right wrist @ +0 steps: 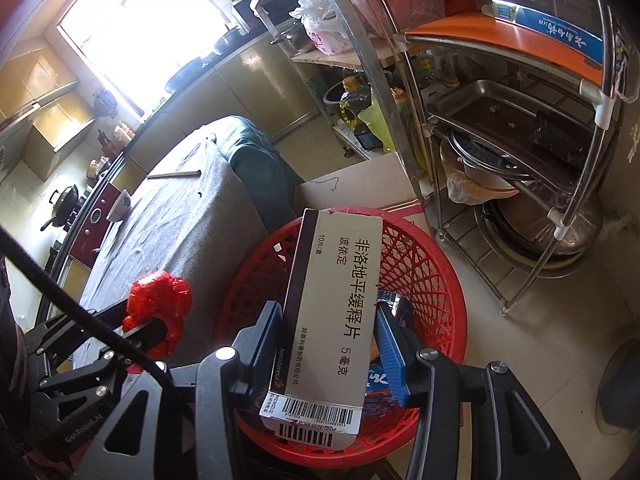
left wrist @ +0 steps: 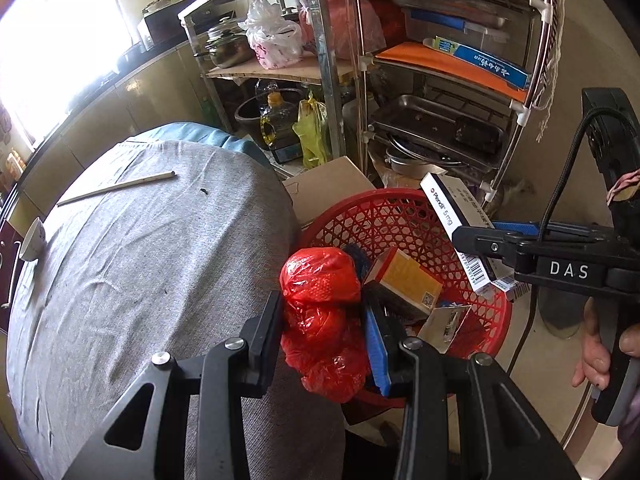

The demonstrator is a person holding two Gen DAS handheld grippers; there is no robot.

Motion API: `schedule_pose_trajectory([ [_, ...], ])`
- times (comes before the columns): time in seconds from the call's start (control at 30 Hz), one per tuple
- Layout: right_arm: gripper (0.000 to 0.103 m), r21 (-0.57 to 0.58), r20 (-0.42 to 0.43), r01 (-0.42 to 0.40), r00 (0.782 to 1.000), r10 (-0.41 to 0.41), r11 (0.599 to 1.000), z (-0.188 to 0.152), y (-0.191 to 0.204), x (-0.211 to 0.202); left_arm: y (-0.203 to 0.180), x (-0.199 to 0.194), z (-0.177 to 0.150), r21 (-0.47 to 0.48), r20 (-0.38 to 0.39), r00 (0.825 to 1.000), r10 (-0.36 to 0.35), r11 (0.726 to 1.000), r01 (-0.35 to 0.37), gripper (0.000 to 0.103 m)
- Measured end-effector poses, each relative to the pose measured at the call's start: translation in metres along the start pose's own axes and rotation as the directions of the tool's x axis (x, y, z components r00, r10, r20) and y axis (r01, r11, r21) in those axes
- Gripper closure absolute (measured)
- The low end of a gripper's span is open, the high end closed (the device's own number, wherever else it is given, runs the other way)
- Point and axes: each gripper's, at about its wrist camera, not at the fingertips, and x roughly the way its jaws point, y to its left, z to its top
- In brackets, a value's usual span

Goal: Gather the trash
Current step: 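Carry the red bag and the medicine box over the red basket, then open both tools to drop the bag and box into the basket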

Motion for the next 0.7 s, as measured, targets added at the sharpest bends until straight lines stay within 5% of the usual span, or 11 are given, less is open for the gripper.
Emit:
schedule_pose_trajectory([
  [0.7, 0.053, 0.018, -0.002, -0.014, 1.000, 0.014, 1.000, 0.002, -0.003, 0.002, -0.012, 0.005, 0.001, 0.038, 0.001, 1.000, 0.014, 0.999, -0.014, 0.063],
])
